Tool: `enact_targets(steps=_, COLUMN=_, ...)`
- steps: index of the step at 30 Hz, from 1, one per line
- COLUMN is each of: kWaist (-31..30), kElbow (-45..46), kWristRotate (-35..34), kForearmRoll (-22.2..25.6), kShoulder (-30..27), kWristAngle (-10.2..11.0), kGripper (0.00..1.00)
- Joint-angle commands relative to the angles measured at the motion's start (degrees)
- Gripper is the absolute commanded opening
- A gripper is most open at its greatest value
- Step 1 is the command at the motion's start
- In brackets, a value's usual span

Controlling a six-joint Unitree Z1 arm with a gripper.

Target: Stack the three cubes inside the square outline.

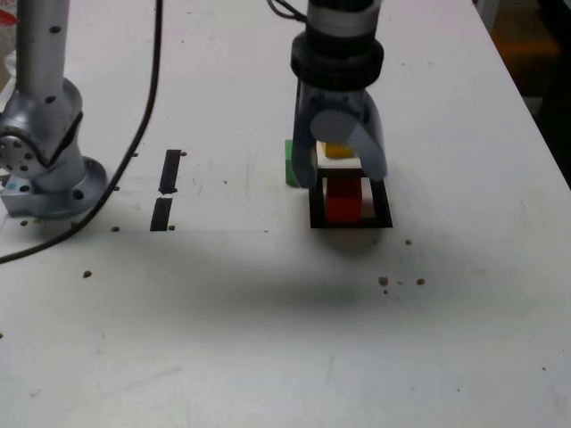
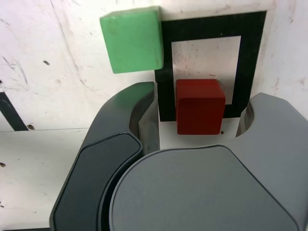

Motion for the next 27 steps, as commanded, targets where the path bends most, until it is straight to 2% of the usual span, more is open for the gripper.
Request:
enact_targets(steps=1, kWaist=0.11, kElbow=-0.64, kWristRotate=-0.04, kForearmRoll=0.24, kShoulder=-0.89, kWristAngle=0.65, kGripper=0.73)
enact_targets(steps=8, kWaist=2.12, kElbow=-1.51, kWristRotate=0.58, kForearmRoll=2.38, kShoulder=-1.71, kWristAngle=3.95, kGripper=0.76)
enact_targets(steps=16, kWaist=7.36, kElbow=-3.18, kWristRotate=3.65, kForearmRoll=5.89, kShoulder=-1.35, kWristAngle=7.68, kGripper=0.76)
enact_targets(steps=27, kWaist=12.12, kElbow=-6.31, kWristRotate=6.91, kForearmRoll=6.62, kShoulder=1.8, kWristAngle=9.36, kGripper=0.76)
